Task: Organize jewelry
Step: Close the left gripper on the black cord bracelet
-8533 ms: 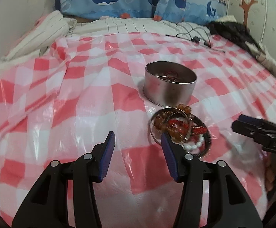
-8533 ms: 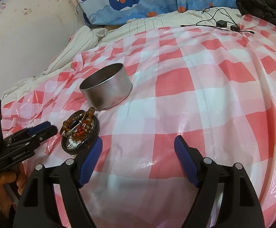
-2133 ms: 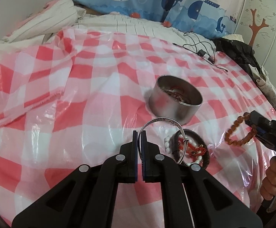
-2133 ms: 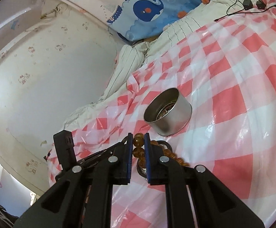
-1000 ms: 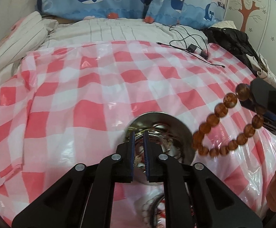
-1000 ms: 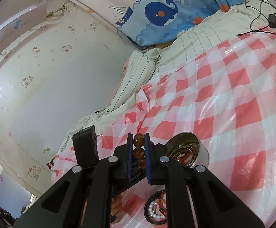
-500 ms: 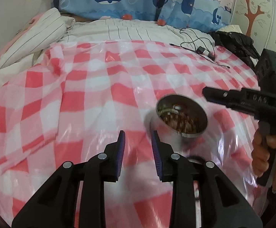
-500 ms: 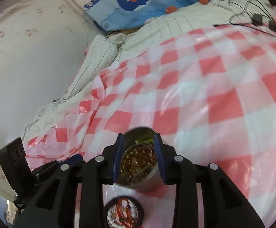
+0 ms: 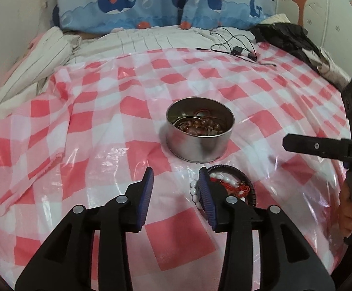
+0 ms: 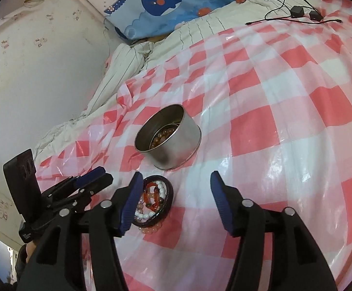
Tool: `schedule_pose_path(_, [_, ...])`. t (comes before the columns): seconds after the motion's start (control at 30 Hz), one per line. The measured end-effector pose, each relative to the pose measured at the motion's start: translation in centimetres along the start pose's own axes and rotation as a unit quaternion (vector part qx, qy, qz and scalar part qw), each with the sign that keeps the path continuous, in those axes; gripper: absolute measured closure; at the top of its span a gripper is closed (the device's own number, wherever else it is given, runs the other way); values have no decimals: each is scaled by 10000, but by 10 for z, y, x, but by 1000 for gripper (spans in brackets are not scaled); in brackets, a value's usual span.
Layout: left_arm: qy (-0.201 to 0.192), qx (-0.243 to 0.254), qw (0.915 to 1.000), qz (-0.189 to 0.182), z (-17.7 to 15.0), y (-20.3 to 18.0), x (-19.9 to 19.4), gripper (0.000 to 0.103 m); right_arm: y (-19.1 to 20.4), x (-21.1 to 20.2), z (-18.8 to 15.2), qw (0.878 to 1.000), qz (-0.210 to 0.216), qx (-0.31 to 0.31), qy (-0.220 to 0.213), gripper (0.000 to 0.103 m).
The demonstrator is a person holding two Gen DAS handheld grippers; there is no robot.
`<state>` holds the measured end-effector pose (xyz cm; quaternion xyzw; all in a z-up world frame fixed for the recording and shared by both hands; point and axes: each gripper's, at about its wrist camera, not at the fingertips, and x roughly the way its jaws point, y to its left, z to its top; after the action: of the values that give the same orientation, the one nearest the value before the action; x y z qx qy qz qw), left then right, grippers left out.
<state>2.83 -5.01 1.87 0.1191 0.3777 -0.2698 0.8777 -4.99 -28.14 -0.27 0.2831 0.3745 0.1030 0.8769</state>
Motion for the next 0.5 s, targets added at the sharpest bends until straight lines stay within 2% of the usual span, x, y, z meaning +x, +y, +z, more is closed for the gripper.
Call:
schedule_pose_path(0.07, [25, 76, 10000, 35, 0, -3, 2, 63, 1, 4, 0, 10000, -27, -38, 47, 40])
schedule_pose_path(0.27, [120, 167, 9998, 22, 0, -9, 10, 61, 4, 5, -2, 9998, -126, -143, 89, 36])
schedule_pose_path(0.5, [287, 159, 9992, -244, -4, -12, 22, 60, -2, 3, -1, 9994, -341, -103, -2, 30])
